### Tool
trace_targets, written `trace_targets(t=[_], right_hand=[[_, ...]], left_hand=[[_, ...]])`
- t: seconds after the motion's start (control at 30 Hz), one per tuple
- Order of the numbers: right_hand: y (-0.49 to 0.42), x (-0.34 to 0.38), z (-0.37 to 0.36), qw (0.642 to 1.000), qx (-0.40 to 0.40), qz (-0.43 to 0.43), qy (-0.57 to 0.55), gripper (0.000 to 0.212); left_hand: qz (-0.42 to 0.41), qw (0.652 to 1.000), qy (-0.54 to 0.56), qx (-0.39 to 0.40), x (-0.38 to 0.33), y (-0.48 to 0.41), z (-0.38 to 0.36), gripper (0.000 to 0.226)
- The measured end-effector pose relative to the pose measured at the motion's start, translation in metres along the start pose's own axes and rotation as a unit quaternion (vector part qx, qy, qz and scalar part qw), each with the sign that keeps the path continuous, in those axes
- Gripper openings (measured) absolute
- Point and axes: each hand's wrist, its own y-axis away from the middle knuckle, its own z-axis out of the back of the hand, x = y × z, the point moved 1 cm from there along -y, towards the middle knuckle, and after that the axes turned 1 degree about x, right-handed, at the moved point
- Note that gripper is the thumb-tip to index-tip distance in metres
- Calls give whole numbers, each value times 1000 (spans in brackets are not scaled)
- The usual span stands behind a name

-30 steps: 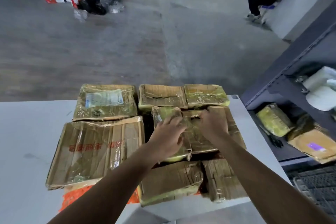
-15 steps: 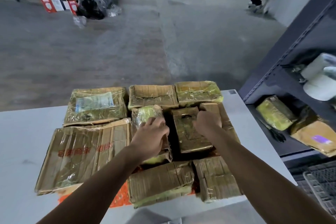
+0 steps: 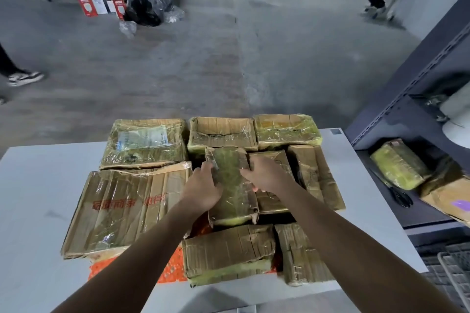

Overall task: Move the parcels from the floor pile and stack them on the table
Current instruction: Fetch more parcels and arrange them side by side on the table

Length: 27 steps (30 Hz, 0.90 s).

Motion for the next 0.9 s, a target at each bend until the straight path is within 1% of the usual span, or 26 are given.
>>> trace_targets(t=[0.07, 0.13, 0.2, 0.3, 0.37, 0.47, 0.53, 0.57, 0.63, 0.7, 0.8, 0.83, 0.9], right_hand=[[-1, 0, 0, 1000, 14, -13, 4, 25], [-4, 2, -1, 1000, 18, -14, -12, 25], [-4, 9, -5, 999, 23, -9, -25, 27], [-6, 20, -15, 1000, 28, -5, -13, 26], [-8, 24, -19, 1000, 26, -9, 2, 30], [-8, 25, -18, 999, 29, 1, 16, 31], [-6, 22, -11, 1000, 11, 12, 24, 33], [-5, 17, -4, 999, -15, 11, 44, 33], [-2, 2, 14, 988, -85, -15, 125, 25], [3, -18, 29, 970, -125, -71, 197, 23], [8, -41, 40, 960, -114, -136, 216, 24], [9, -46, 39, 960, -98, -143, 219, 25], [8, -50, 35, 960, -76, -148, 226, 25]], left_hand=[[7, 1000, 30, 6, -2, 0, 2, 41], [15, 999, 26, -11, -2, 1, 5, 42], [21, 999, -9, -25, 1, 1, 7, 42], [30, 997, -61, -41, 8, 4, 11, 42], [34, 990, -119, -62, 10, 7, 11, 41], [18, 976, -192, -98, 8, 9, 7, 41], [7, 972, -213, -100, 4, 9, 7, 40], [2, 971, -218, -102, 2, 8, 7, 40], [-22, 970, -217, -107, -5, 8, 6, 41], [-71, 972, -190, -114, -15, 8, 2, 42], [-159, 966, -177, -103, -30, 7, -11, 36], [-177, 963, -186, -88, -32, 6, -16, 36], [-179, 961, -204, -50, -30, 4, -26, 38]])
